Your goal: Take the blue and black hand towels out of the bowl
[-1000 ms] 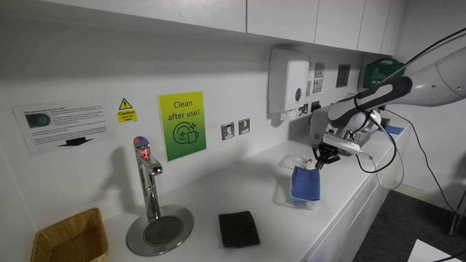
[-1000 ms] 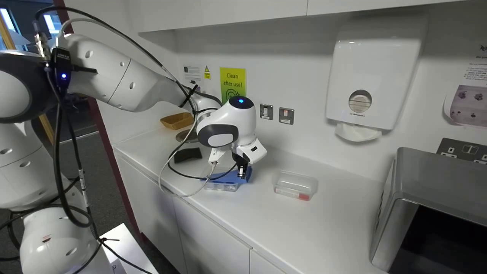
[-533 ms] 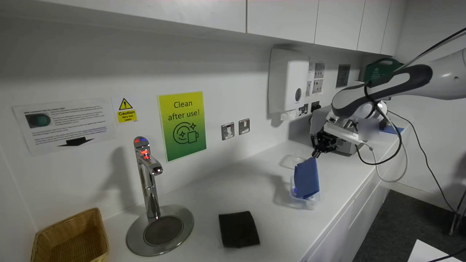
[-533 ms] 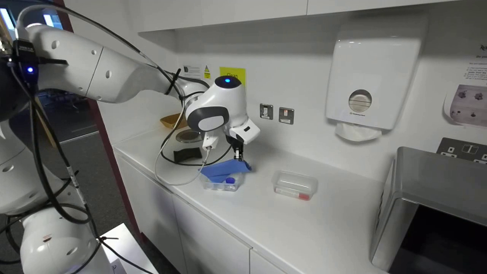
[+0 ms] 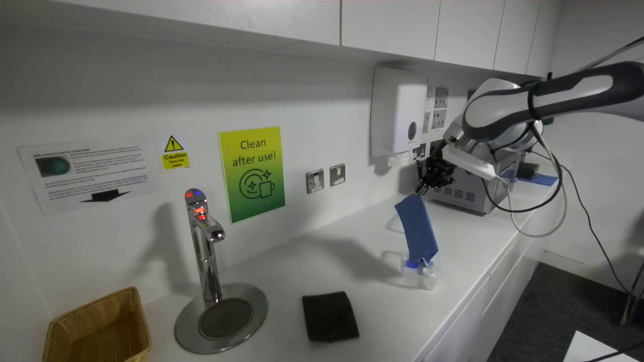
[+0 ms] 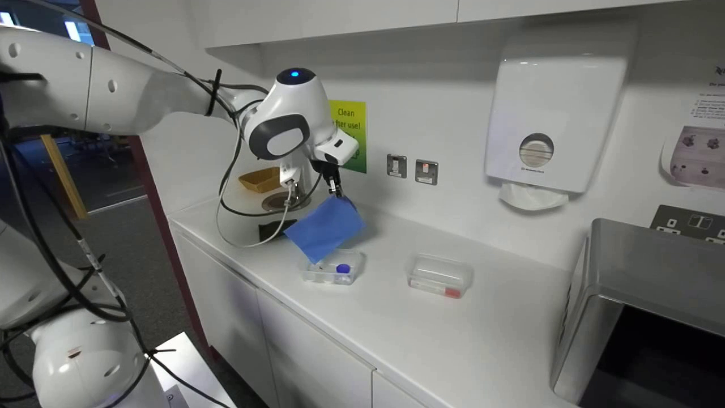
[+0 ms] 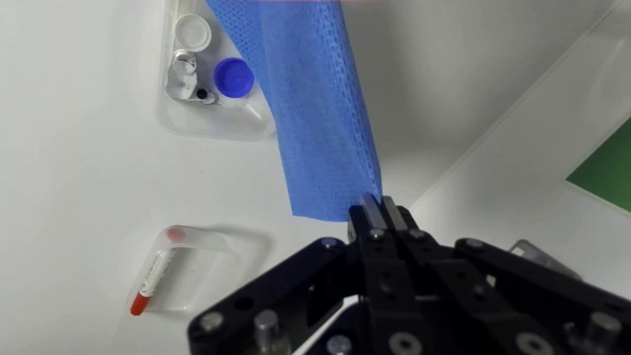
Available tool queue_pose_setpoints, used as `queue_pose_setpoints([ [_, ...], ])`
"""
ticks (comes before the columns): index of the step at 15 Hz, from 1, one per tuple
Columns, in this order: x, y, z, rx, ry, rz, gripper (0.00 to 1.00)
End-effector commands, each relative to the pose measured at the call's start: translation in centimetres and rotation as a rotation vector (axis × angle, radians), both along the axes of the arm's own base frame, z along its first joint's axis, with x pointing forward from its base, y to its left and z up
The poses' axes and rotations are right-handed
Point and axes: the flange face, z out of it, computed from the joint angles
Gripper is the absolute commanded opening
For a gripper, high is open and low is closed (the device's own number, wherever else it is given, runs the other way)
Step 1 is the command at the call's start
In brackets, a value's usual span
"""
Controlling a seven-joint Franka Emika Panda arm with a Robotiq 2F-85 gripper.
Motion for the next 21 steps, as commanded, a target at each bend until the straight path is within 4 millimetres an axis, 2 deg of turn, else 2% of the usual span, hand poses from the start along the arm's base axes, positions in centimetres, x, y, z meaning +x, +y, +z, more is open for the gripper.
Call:
queue_pose_setpoints([
  [1, -0.5, 2.7, 3.3, -0.04, -0.041, 0.029, 0.0],
  [5, -0.1, 5.0, 4.5, -0.075, -0.056, 0.052, 0.0],
  [8, 1.0, 5.9, 4.1, -0.084, -0.037, 0.064, 0.0],
  [17, 7.4, 6.0, 0.1, -0.123, 0.057, 0.047, 0.0],
  [21, 9.4, 6.8, -1.1, -0.155, 0.056, 0.052, 0.0],
])
